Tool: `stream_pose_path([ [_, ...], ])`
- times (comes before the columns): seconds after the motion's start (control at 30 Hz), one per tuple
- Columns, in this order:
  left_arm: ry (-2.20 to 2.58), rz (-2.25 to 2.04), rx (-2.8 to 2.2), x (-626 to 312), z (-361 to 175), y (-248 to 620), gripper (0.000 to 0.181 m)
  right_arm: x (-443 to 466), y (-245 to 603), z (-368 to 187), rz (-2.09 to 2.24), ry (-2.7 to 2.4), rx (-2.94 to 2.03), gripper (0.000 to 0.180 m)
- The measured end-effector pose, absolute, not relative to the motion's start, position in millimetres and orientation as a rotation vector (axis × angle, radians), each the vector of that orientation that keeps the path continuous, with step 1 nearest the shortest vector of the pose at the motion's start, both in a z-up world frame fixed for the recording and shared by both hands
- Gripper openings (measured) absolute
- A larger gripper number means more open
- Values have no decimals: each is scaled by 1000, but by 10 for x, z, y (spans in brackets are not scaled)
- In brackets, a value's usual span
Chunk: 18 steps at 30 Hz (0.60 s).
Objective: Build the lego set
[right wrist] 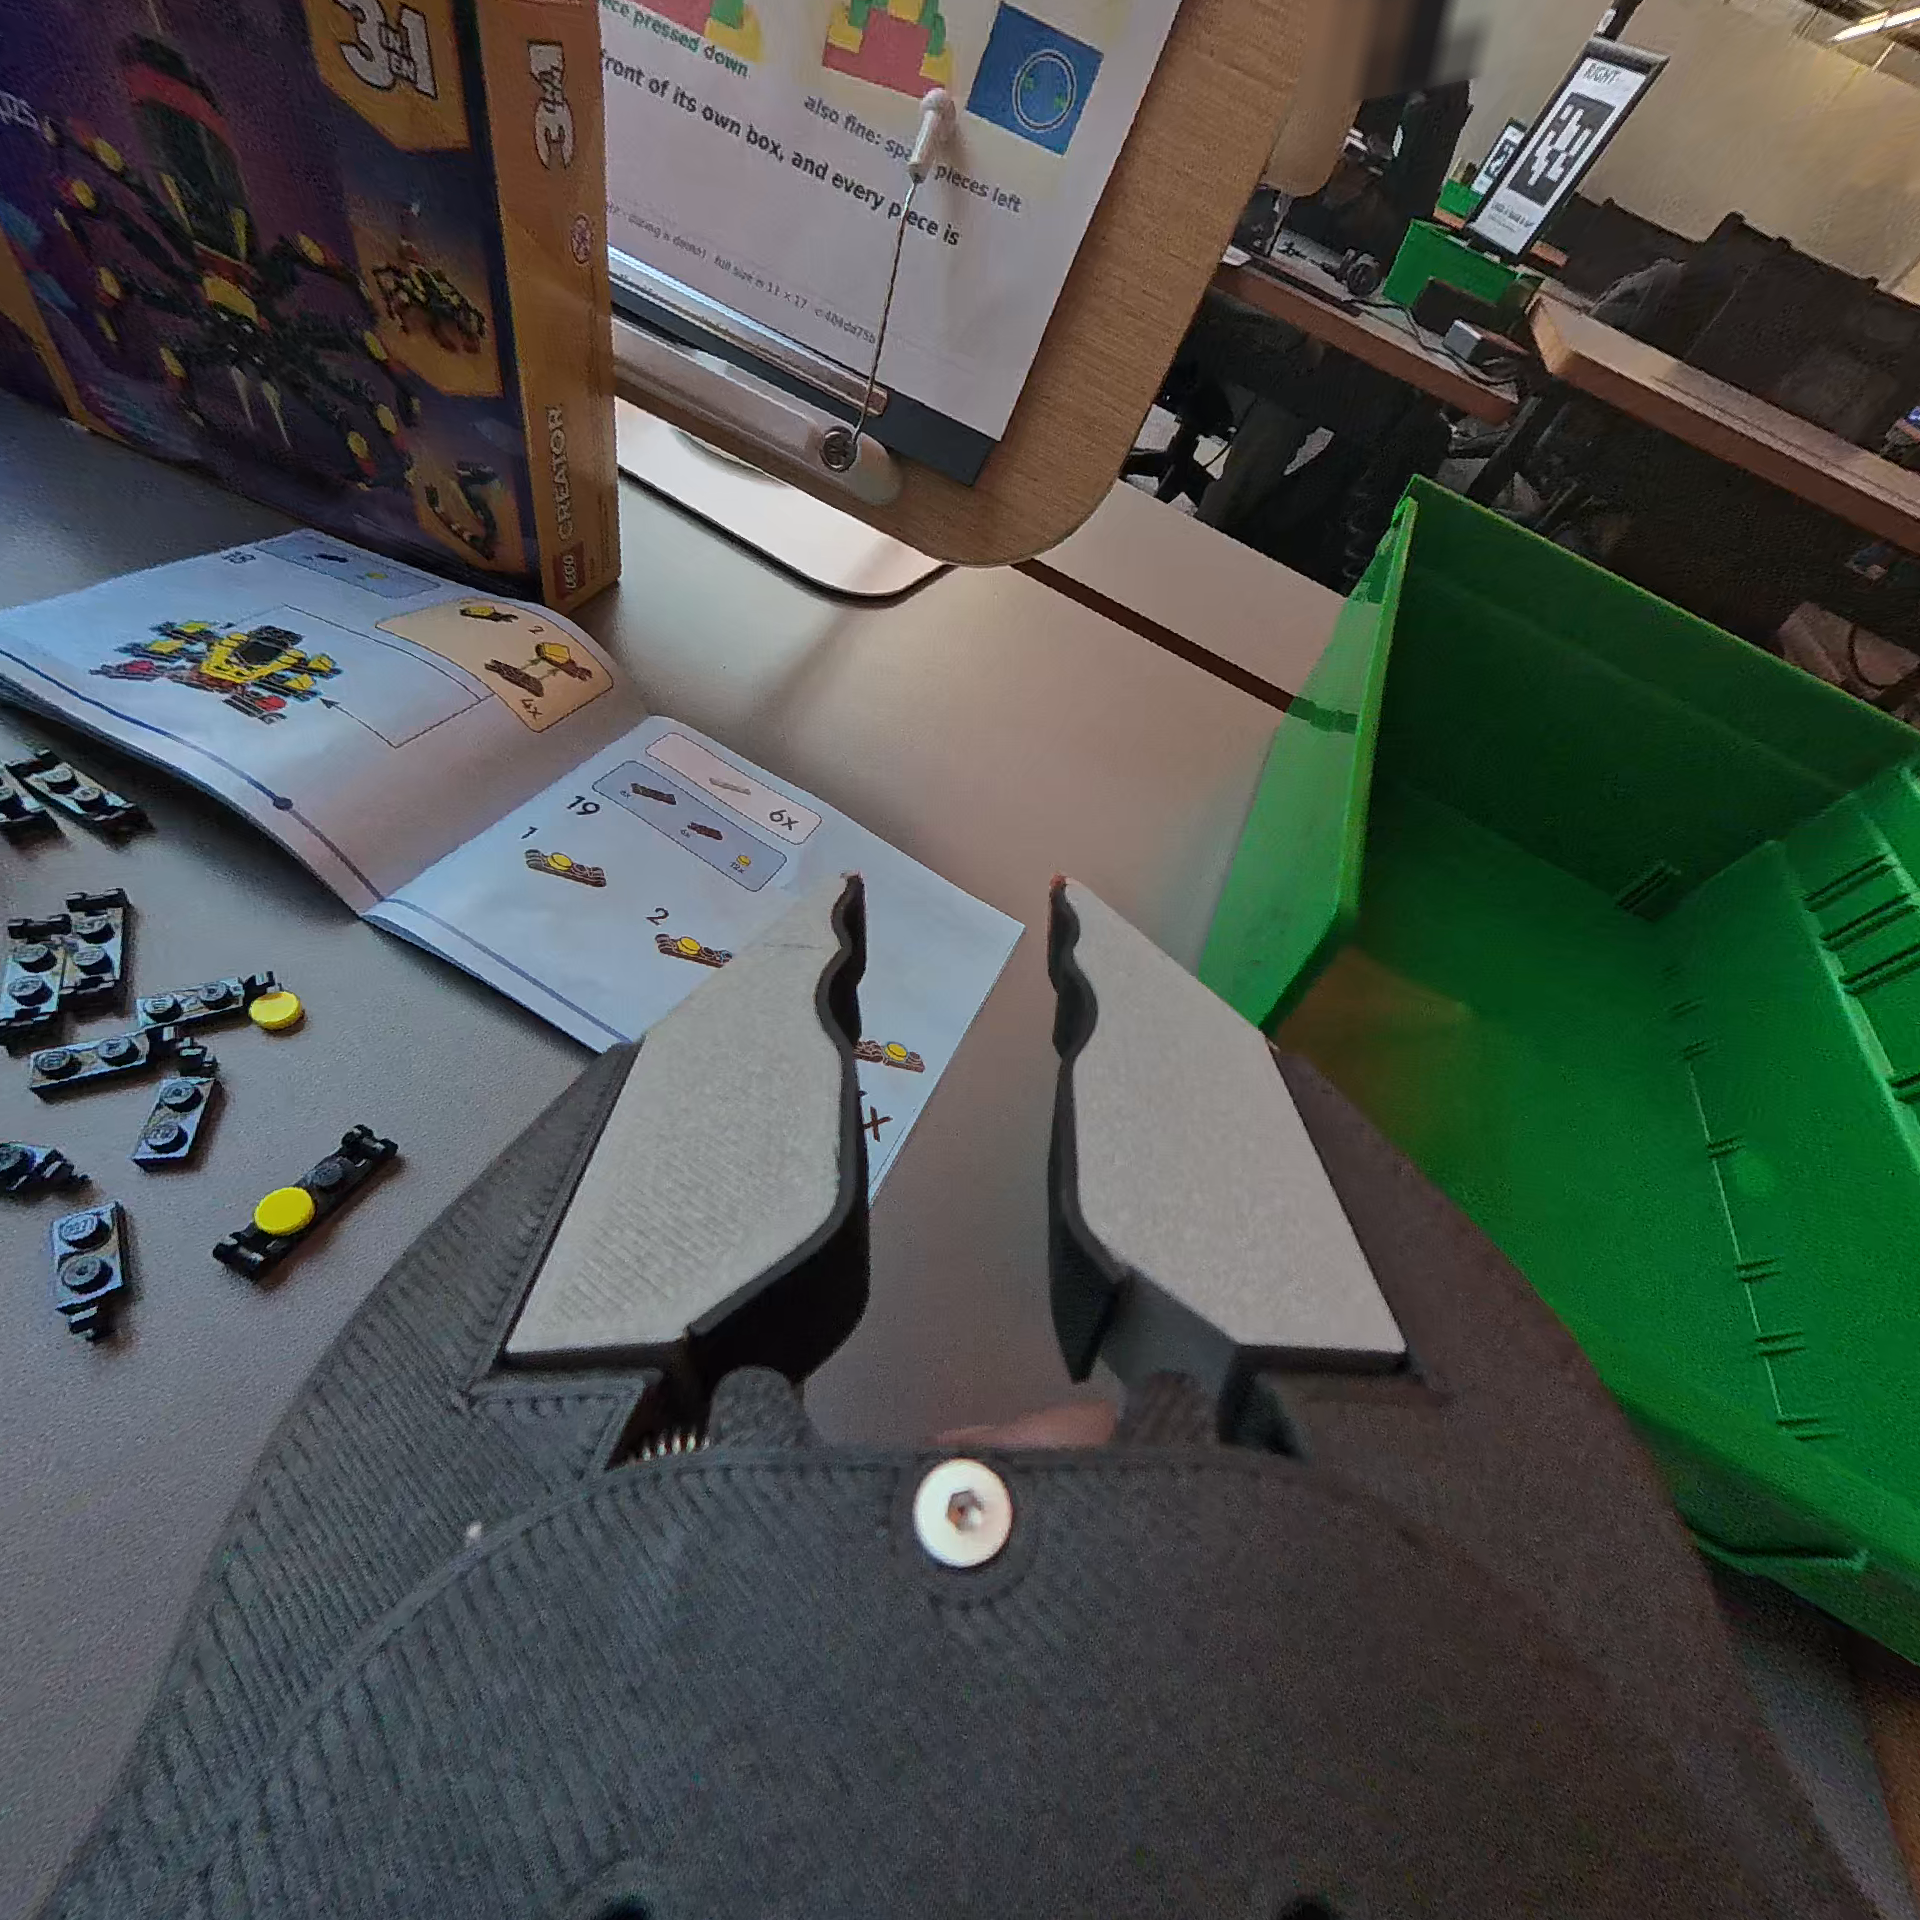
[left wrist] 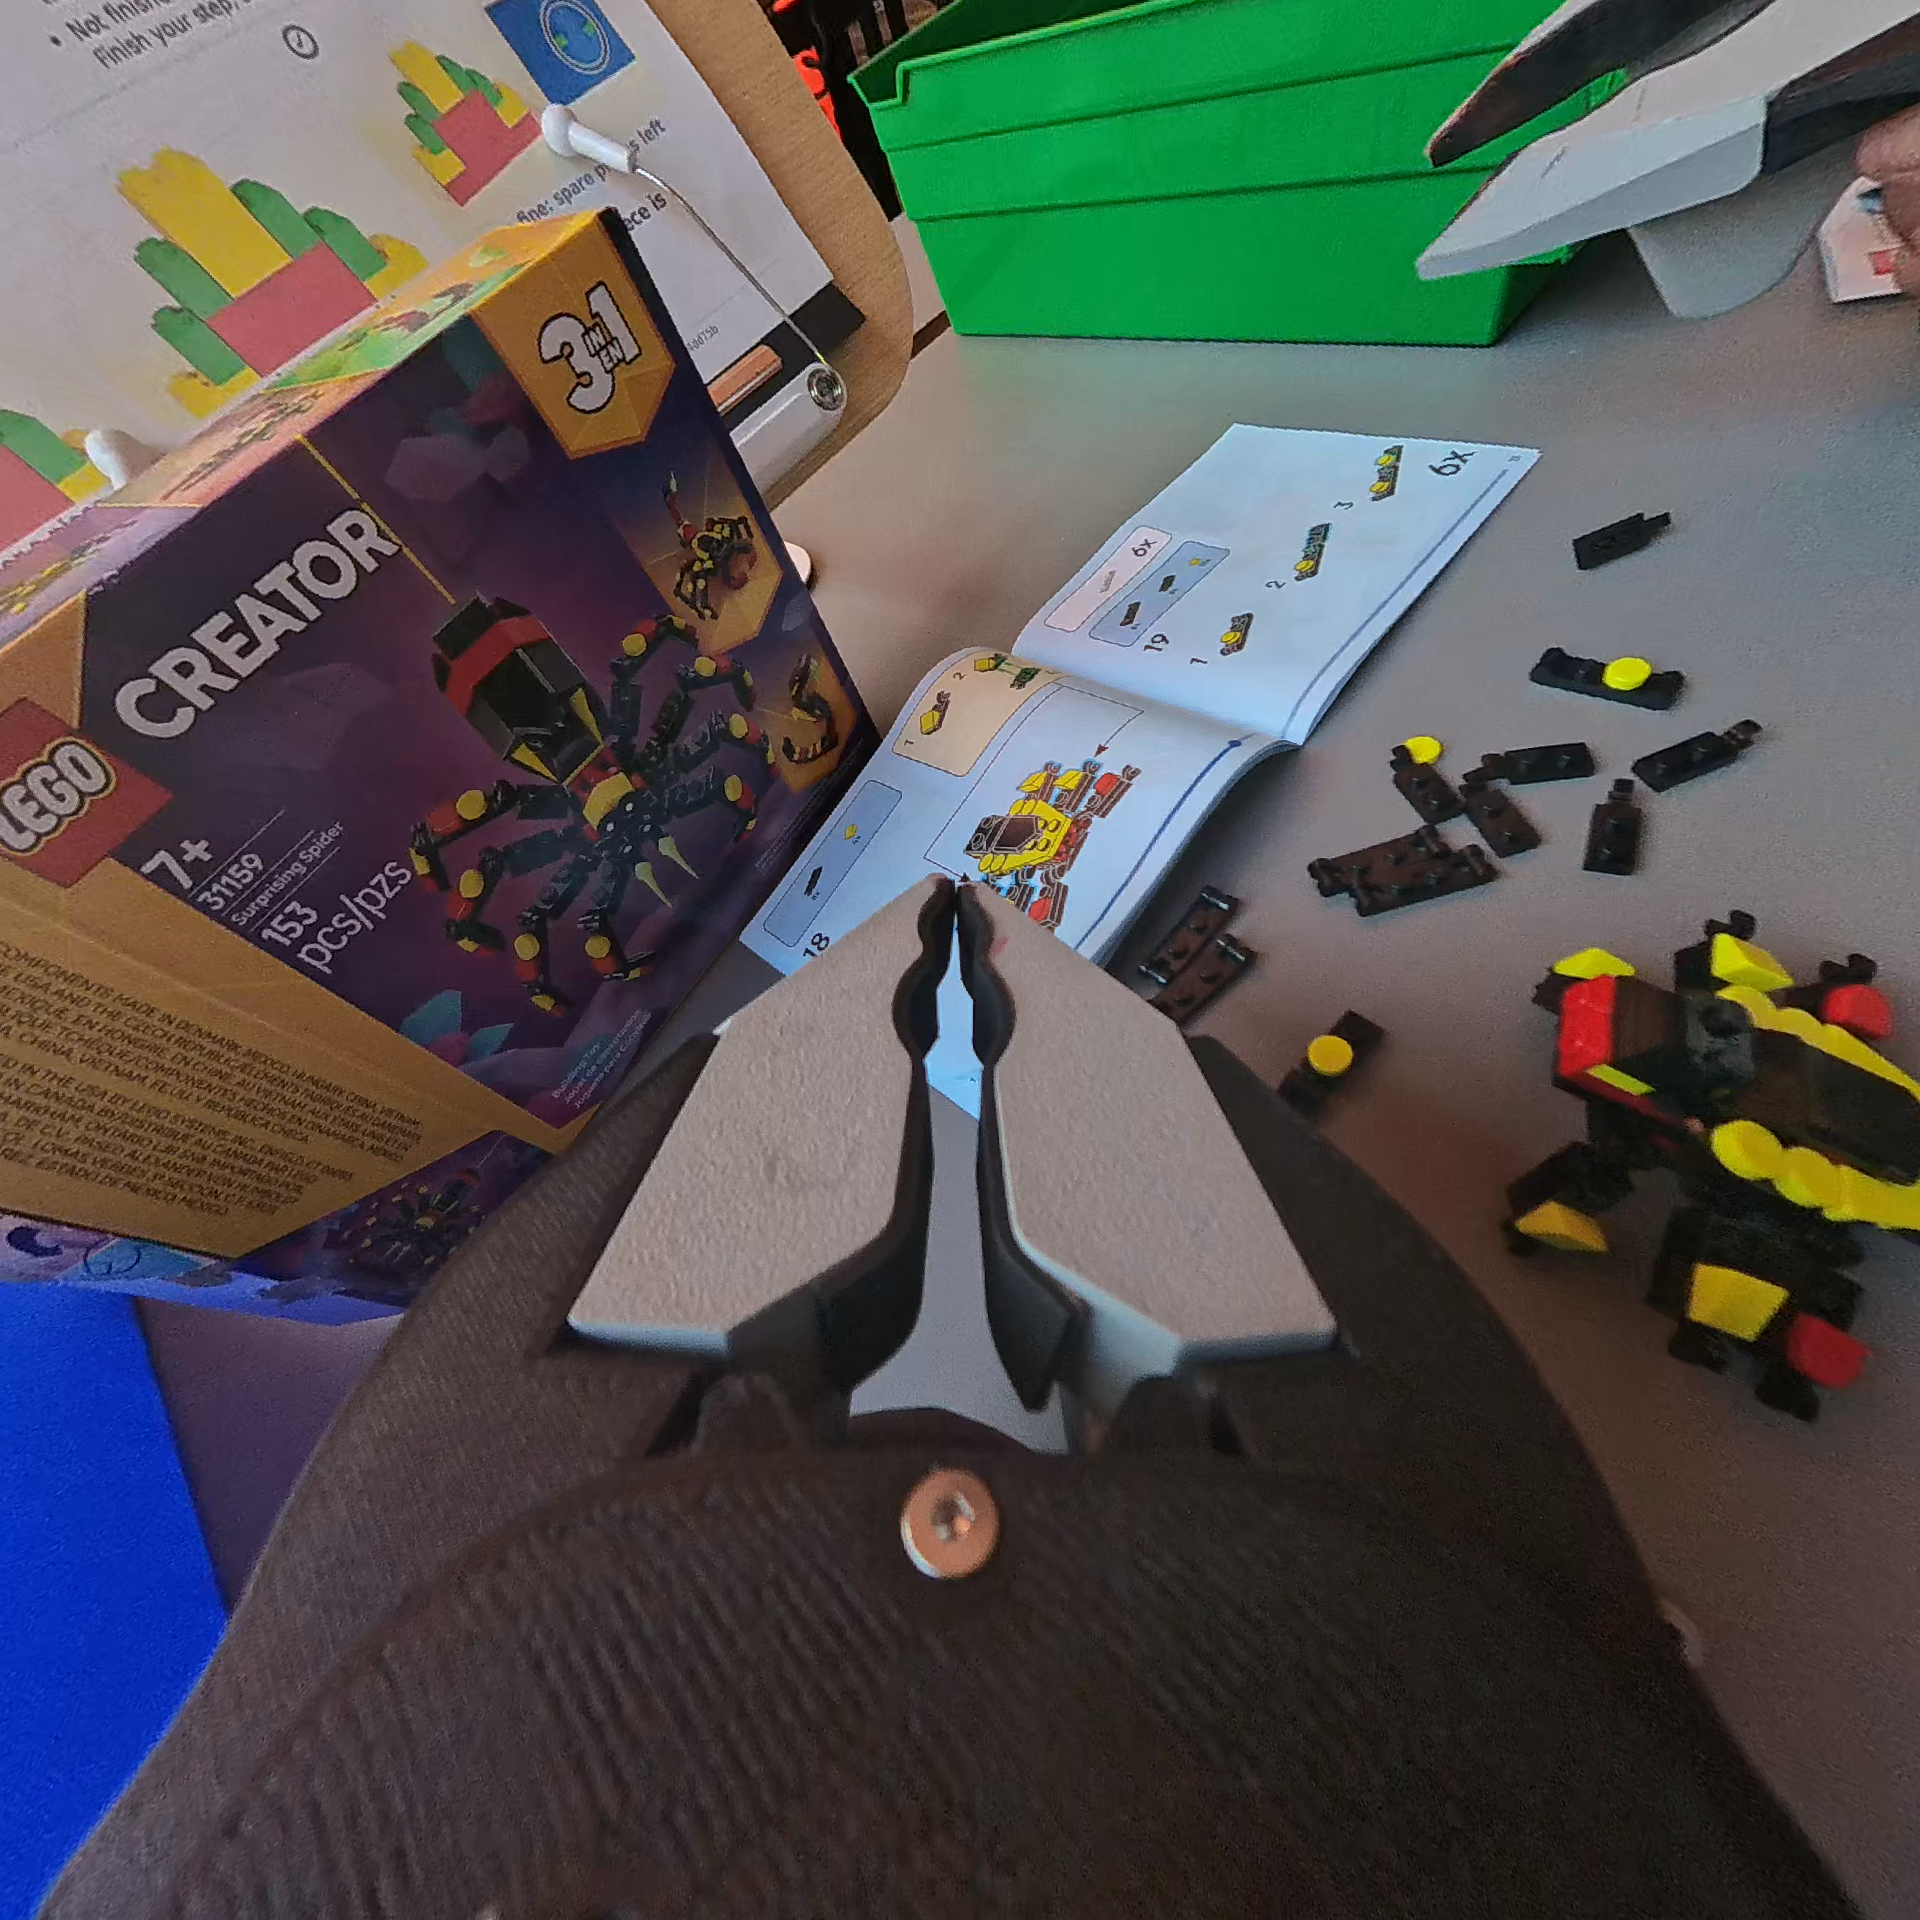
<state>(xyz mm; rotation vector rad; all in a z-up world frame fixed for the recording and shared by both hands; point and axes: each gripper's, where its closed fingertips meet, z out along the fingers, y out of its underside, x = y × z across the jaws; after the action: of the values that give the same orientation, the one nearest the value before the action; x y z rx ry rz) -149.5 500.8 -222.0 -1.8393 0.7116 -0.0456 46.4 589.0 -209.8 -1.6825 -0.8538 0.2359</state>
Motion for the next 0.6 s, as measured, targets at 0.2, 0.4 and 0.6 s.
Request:
stream_pose_path([
  [0.2, 715, -49, -1832, -1489, -2212, 5001, 0, 473, 5899, -2101, 219, -857, -1688, 32],
  [0.4, 727, -46, -1823, -1475, -2207, 4990, 0, 450, 5838, -2118, 212, -904, -1694, 23],
  [0.6, 735, -21, -1813, -1483, -2204, 4977, 0, 406, 5837, -2207, 157, -958, -1697, 16],
])
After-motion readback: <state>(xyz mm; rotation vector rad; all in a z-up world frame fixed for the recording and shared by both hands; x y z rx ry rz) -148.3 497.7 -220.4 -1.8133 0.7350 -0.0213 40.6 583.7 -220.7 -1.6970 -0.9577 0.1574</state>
